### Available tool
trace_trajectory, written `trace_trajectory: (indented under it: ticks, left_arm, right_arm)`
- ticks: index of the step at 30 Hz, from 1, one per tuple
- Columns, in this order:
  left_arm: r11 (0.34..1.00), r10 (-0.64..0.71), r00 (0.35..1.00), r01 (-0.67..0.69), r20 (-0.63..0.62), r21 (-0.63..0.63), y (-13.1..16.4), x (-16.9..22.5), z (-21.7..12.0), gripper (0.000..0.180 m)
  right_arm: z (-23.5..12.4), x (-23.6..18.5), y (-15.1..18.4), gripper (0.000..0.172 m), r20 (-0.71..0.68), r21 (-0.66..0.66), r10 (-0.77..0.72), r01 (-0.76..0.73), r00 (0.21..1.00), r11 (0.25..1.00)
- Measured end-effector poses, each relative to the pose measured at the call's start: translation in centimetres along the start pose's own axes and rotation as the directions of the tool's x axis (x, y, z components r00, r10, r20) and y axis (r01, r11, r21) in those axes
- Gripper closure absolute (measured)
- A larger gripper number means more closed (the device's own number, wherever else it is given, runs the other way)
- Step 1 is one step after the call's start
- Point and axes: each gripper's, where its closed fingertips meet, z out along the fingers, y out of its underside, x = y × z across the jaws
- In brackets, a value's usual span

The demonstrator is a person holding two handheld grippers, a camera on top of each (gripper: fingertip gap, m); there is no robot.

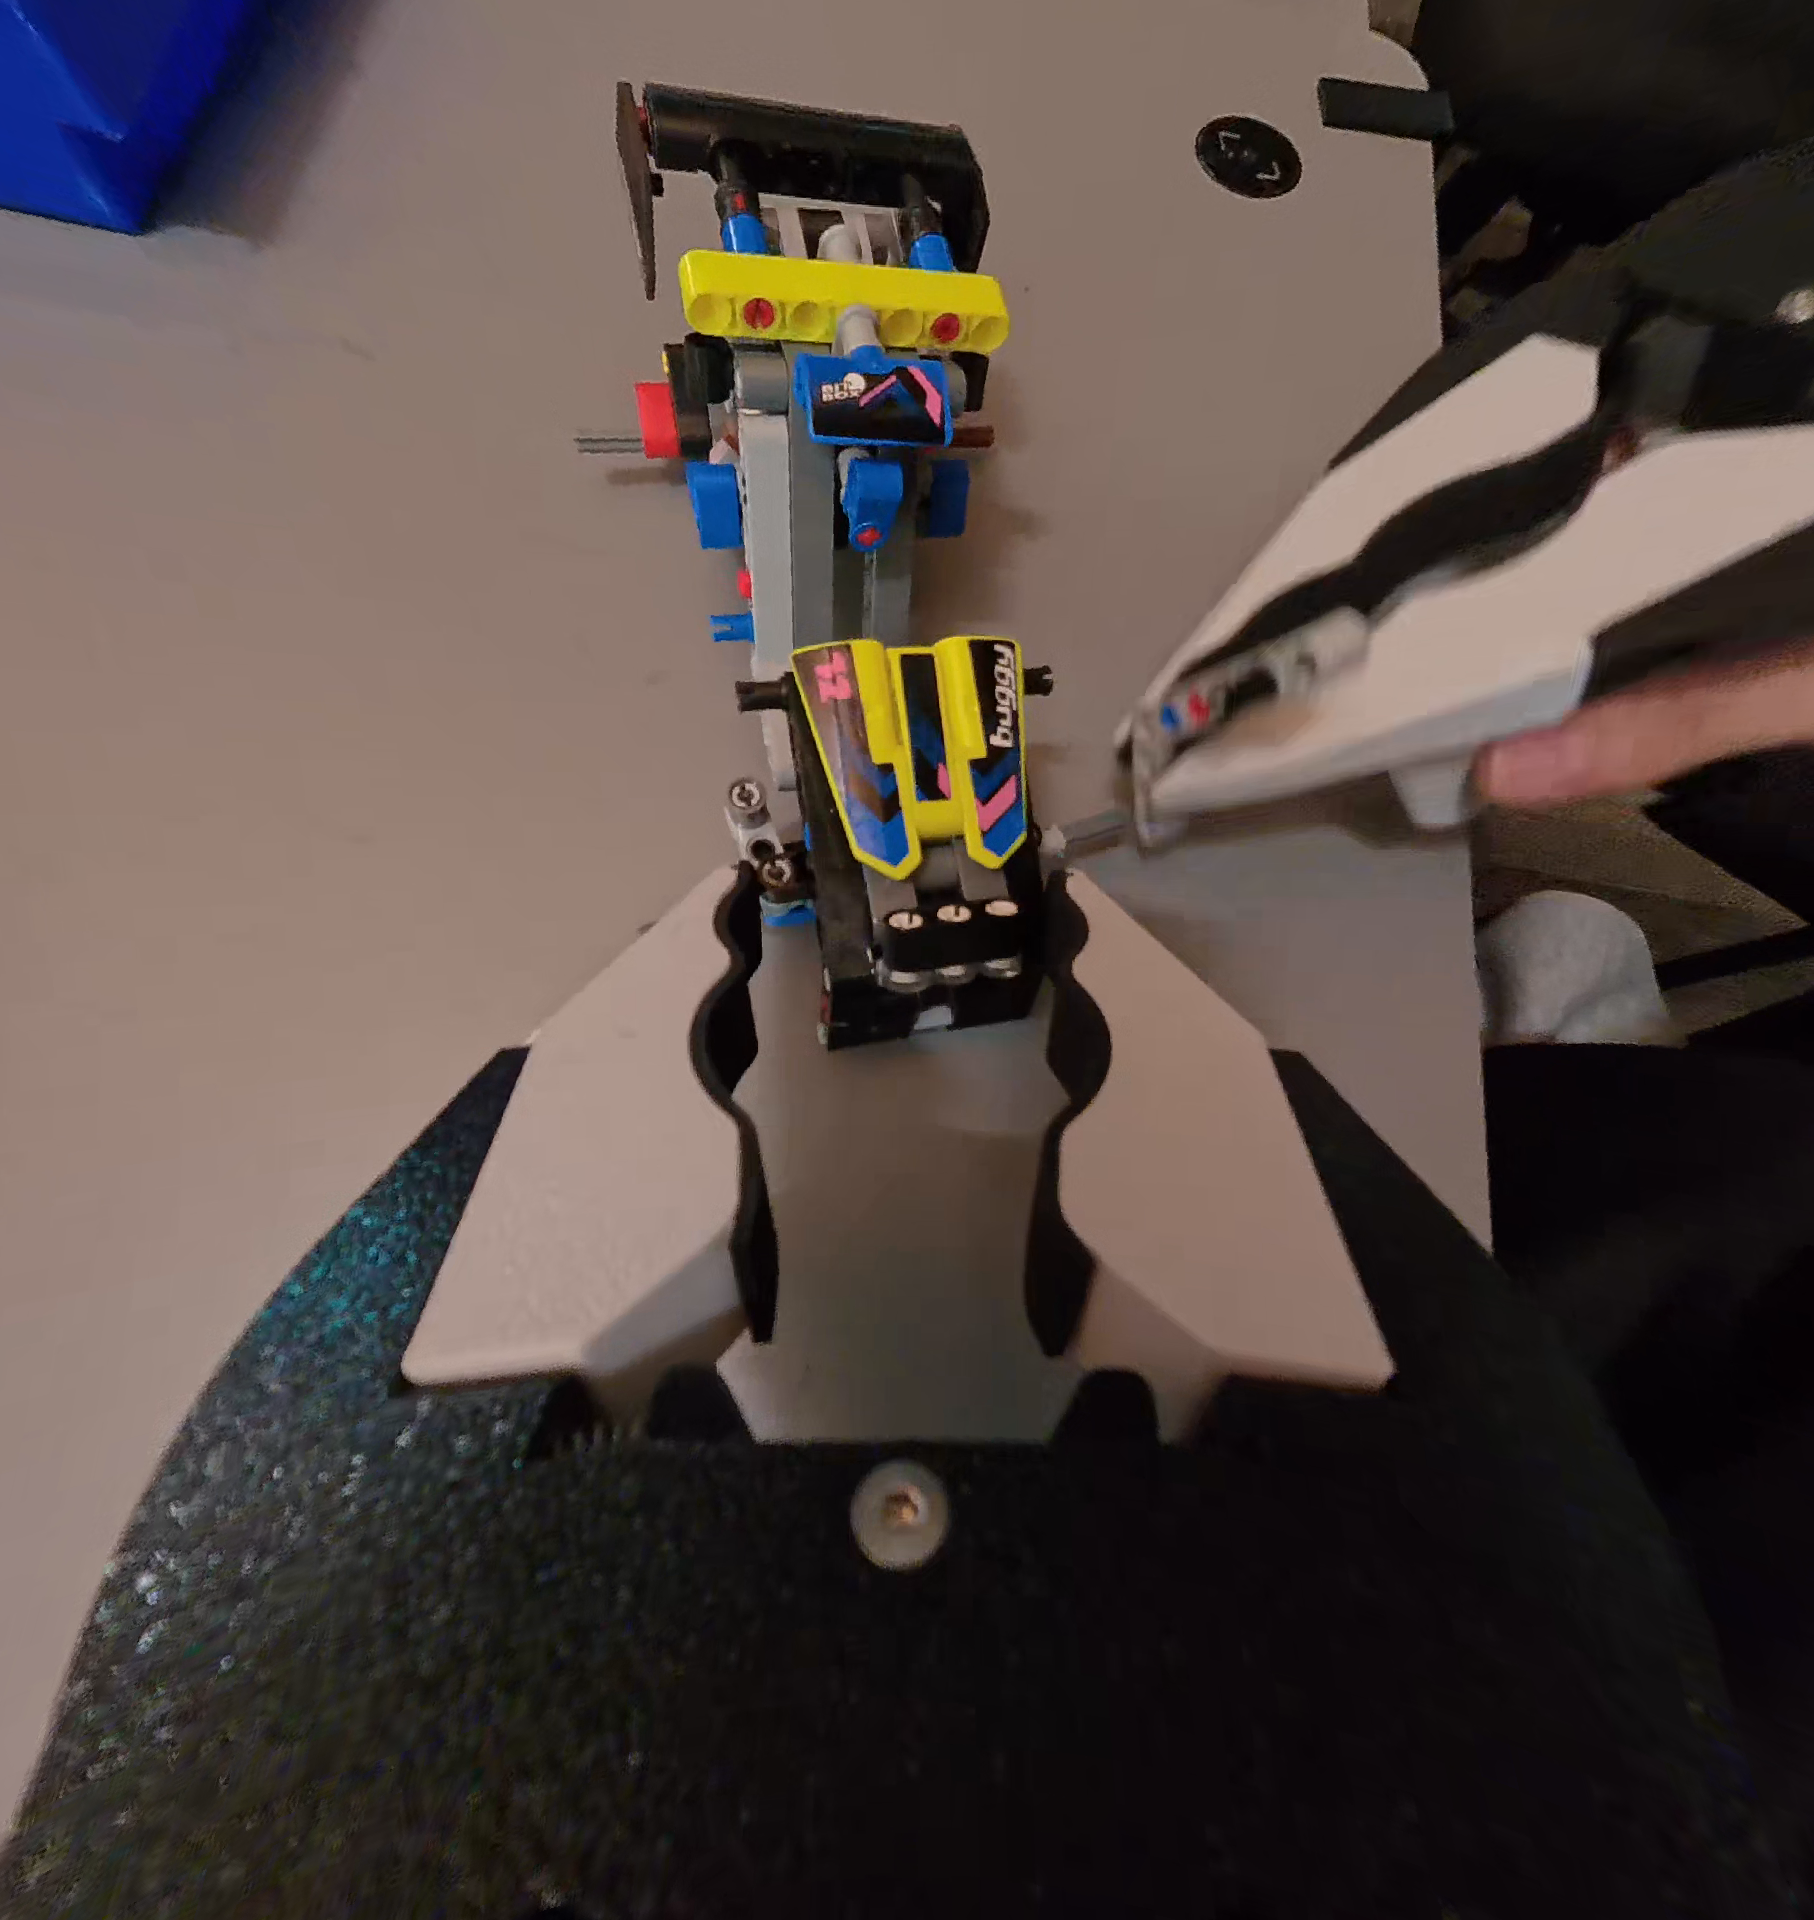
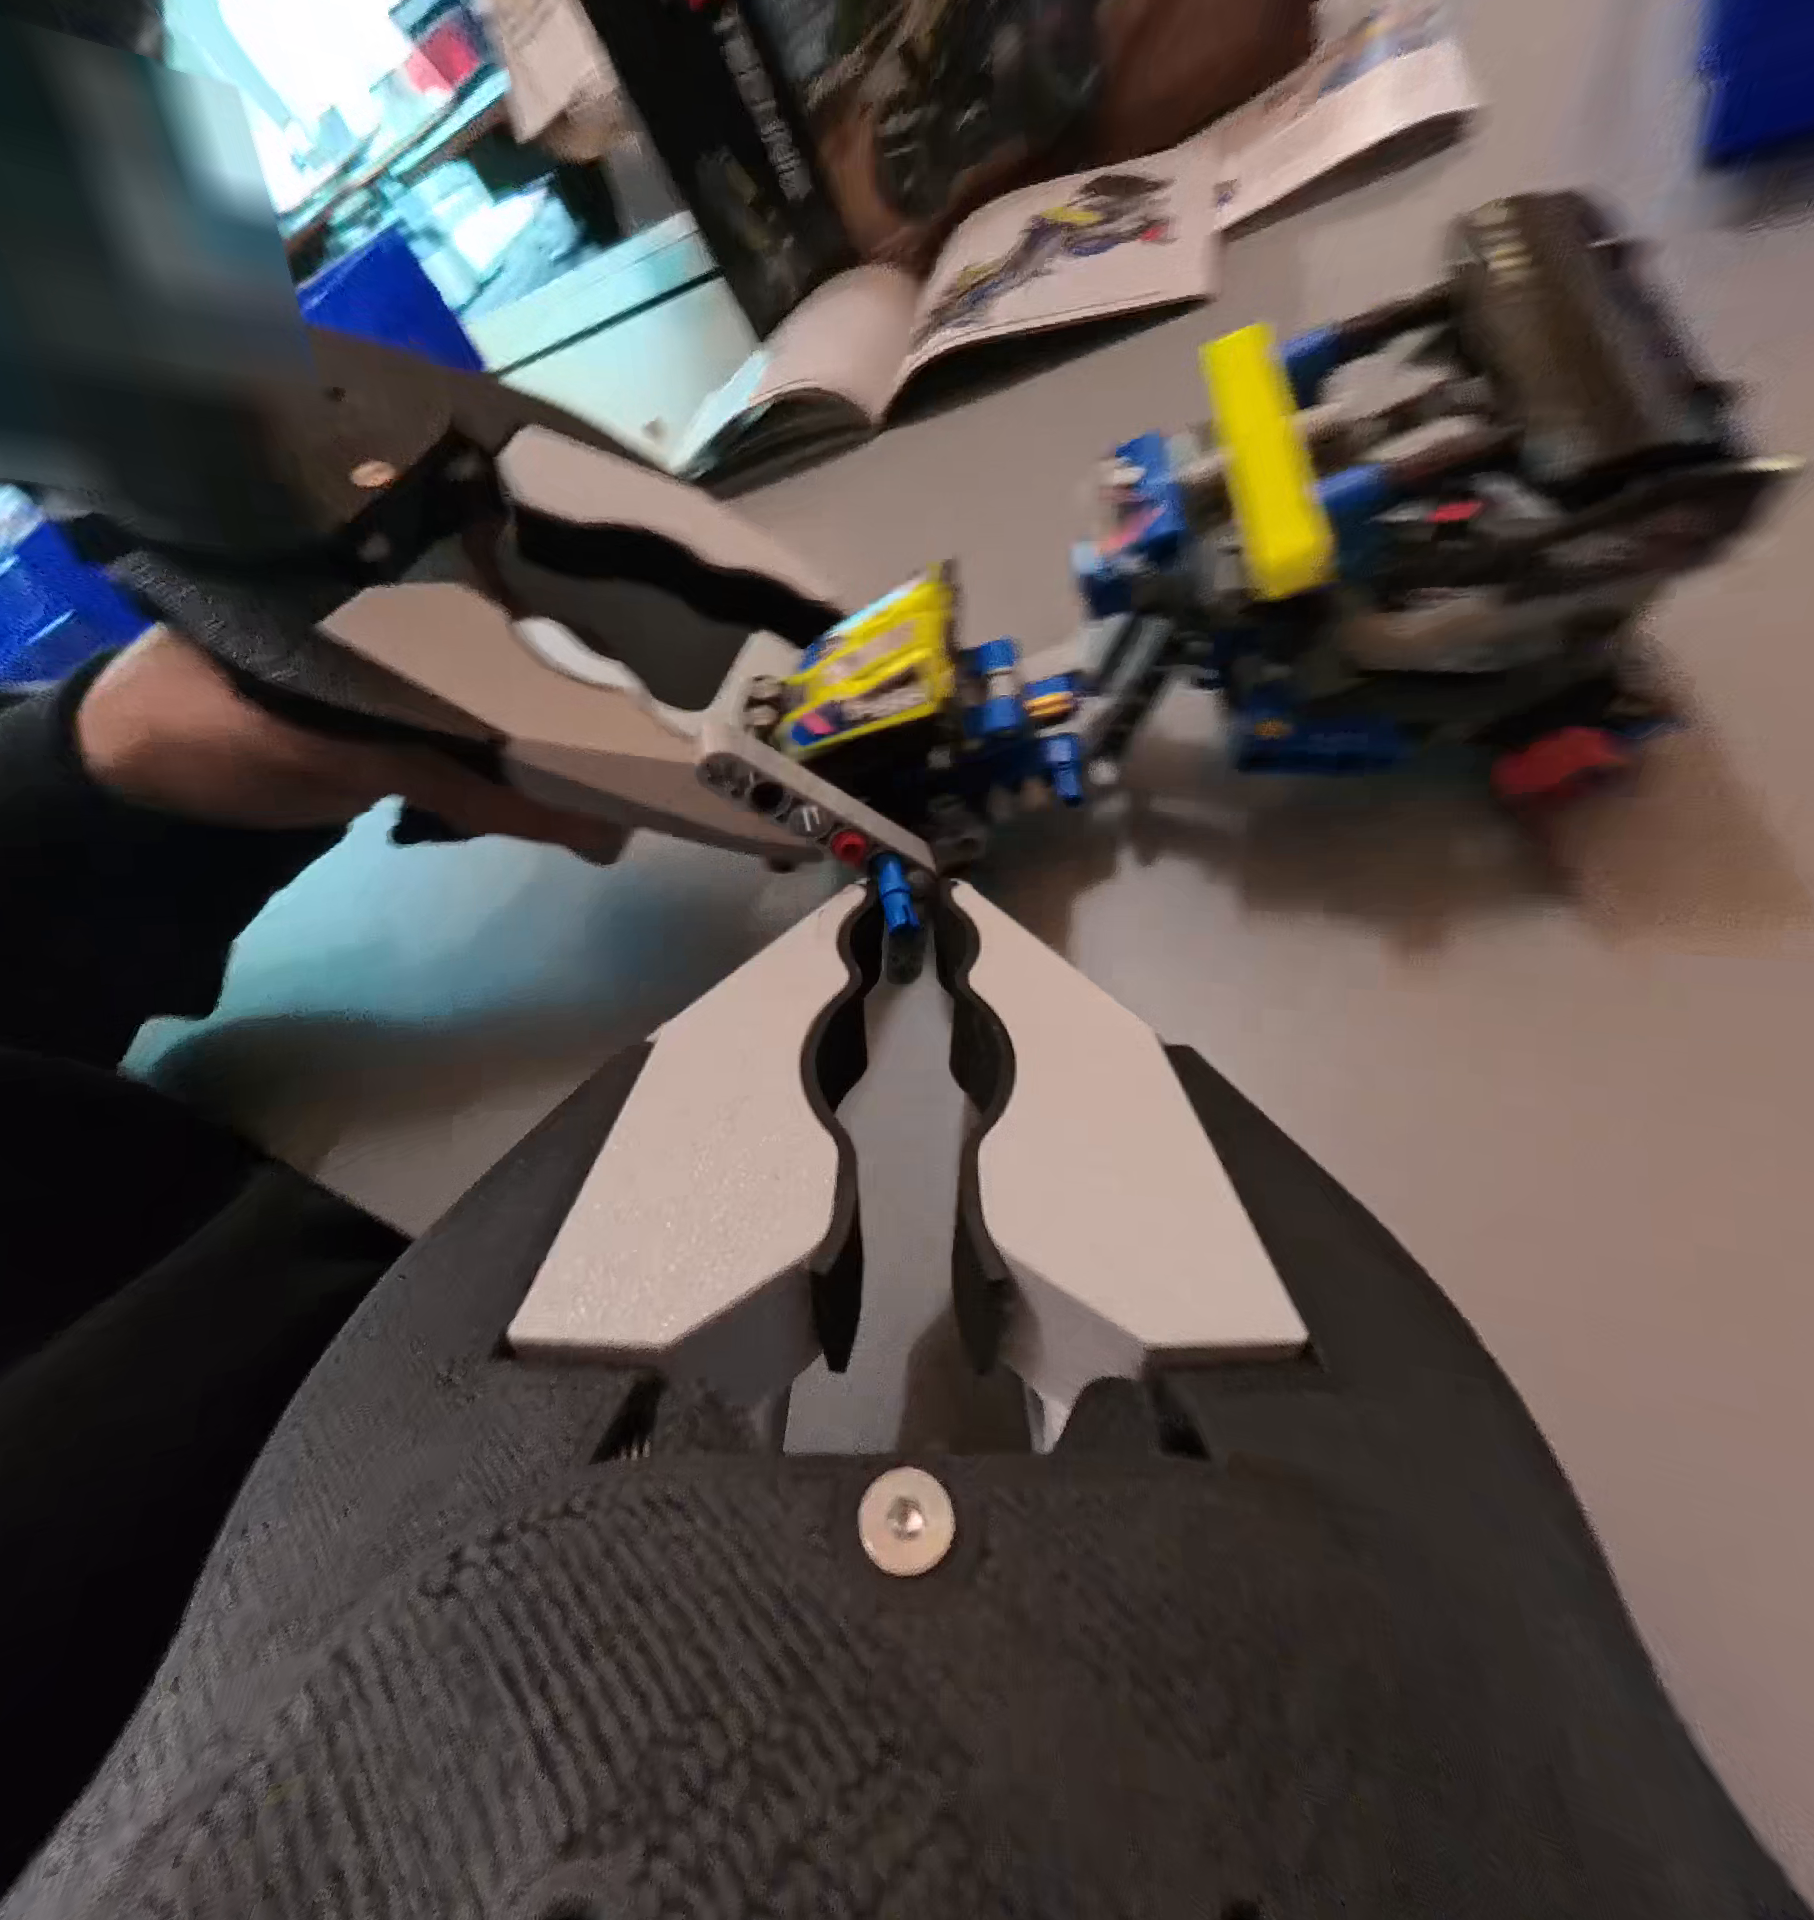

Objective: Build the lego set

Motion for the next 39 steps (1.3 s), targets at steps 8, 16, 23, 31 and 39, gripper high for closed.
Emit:
trace_trajectory:
  ticks: [8,16,23,31,39]
  left_arm:
    - [0.999,-0.047,0.998,0.048,-0.028,0.024,-0.5,0.1,0.0,0.129]
    - [0.998,-0.052,0.999,0.052,0.006,0.033,-0.6,-0.4,-0.1,0.133]
    - [0.996,-0.081,0.997,0.081,0.001,0.044,-0.1,-0.4,-0.1,0.133]
    - [0.991,-0.123,0.992,0.124,-0.019,0.045,0.4,-0.2,-0.1,0.133]
    - [0.992,-0.118,0.993,0.117,0.012,0.043,0.1,-0.6,-0.3,0.134]
  right_arm:
    - [1.5,0.8,1.2,0.165,-0.025,-0.061,0.060,-0.062,0.998,0.996]
    - [2.5,-0.2,1.5,0.165,-0.031,-0.078,0.016,-0.018,0.999,0.997]
    - [2.4,-0.2,1.6,0.165,-0.018,-0.078,0.043,-0.044,0.999,0.996]
    - [1.4,1.0,1.4,0.165,-0.030,-0.057,0.128,-0.130,0.991,0.990]
    - [2.8,-0.8,1.8,0.165,-0.020,-0.083,0.027,-0.029,0.999,0.996]
